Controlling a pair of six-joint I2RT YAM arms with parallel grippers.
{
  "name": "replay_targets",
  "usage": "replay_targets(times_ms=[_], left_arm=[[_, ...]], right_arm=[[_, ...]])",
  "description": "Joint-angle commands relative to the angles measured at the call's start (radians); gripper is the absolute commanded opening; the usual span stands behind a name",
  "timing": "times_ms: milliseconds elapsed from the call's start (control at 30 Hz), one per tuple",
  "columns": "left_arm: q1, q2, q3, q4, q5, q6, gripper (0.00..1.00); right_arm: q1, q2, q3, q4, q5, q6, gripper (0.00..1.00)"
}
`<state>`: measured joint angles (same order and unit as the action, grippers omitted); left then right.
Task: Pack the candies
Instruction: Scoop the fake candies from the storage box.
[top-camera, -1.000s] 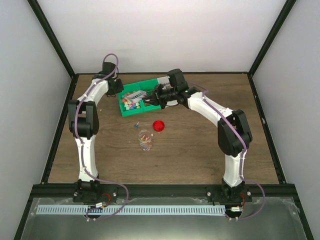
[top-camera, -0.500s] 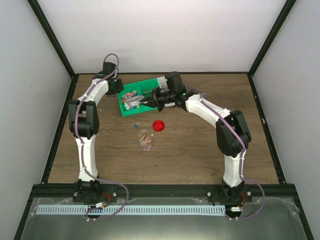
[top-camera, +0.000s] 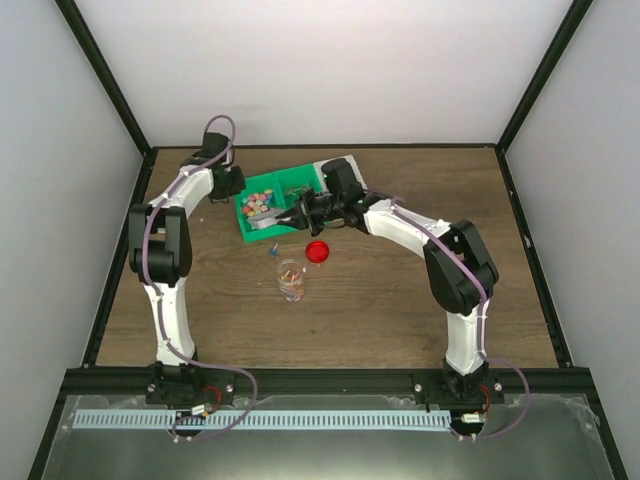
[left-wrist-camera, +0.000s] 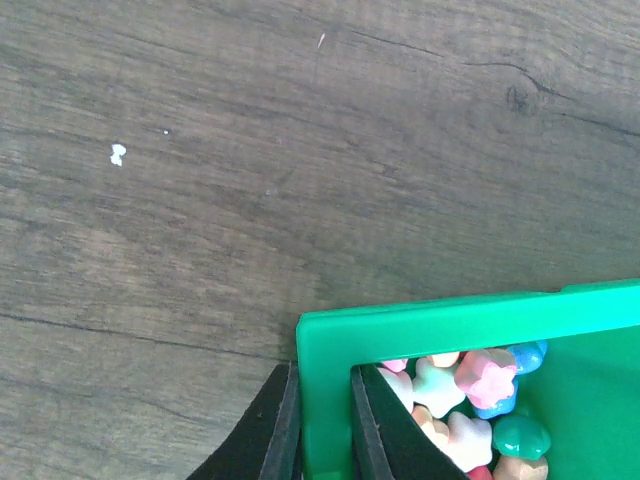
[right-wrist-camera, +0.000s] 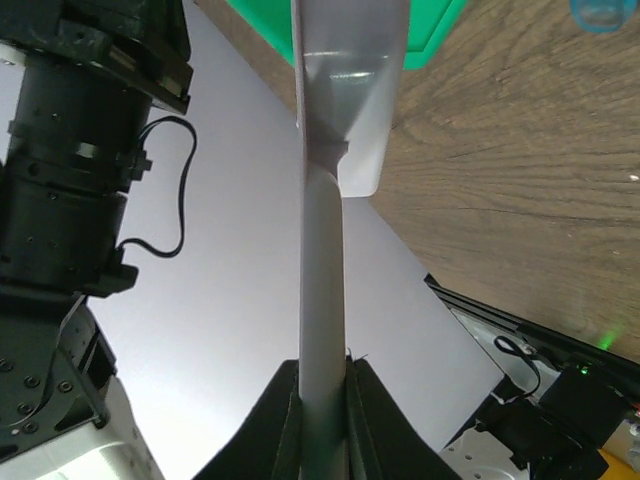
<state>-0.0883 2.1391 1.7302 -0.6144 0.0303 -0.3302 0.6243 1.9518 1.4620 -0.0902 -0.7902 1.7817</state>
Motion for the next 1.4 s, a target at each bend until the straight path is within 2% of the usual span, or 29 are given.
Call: replay_targets(times_ms=[0,300,433,633,700,800,1033,1167,1367], left_arm=[[0.0,-0.04,-0.045,-0.03,0.054,0.009,0.04],[-0.014,-0.046,-0.065,-0.034,0.038,0.011,0.04],[-0.018,-0.045,-0.067,-0.033,0.009,0.002,0.04],[-0.019,-0.037,-0.069,-0.04,-0.036,-0.004,0.14],[-0.019,-0.035,-0.07,-0.039,-0.034,-0.006,0.12],[-0.019,-0.025,-0.066,-0.039,-0.029,-0.011,0.04],[-0.022,0.001,-0.038,-0.053,-0.032,-0.023,0.04],[-0.022,0.004,-0.043,-0.053,-0.042,-0.038,0.04],[-0.024,0.018,-0.035,-0.051,-0.056,-0.056,0.04]], right_arm=[[0.003,-0.017,-0.002,0.012,0.022,0.024,0.01],[0.021,-0.006,0.011,-0.09,0.004,0.073,0.01],[0.033,0.004,0.062,-0.187,0.027,0.047,0.01],[0.05,0.036,0.072,-0.179,0.064,0.101,0.01],[0.051,0.059,0.097,-0.201,0.078,0.11,0.01],[0.055,0.102,0.165,-0.278,0.101,0.115,0.01],[0.087,0.213,0.4,-0.513,0.138,0.059,0.01],[0.095,0.191,0.391,-0.582,0.154,0.015,0.01],[0.104,0.19,0.38,-0.591,0.18,0.012,0.01]])
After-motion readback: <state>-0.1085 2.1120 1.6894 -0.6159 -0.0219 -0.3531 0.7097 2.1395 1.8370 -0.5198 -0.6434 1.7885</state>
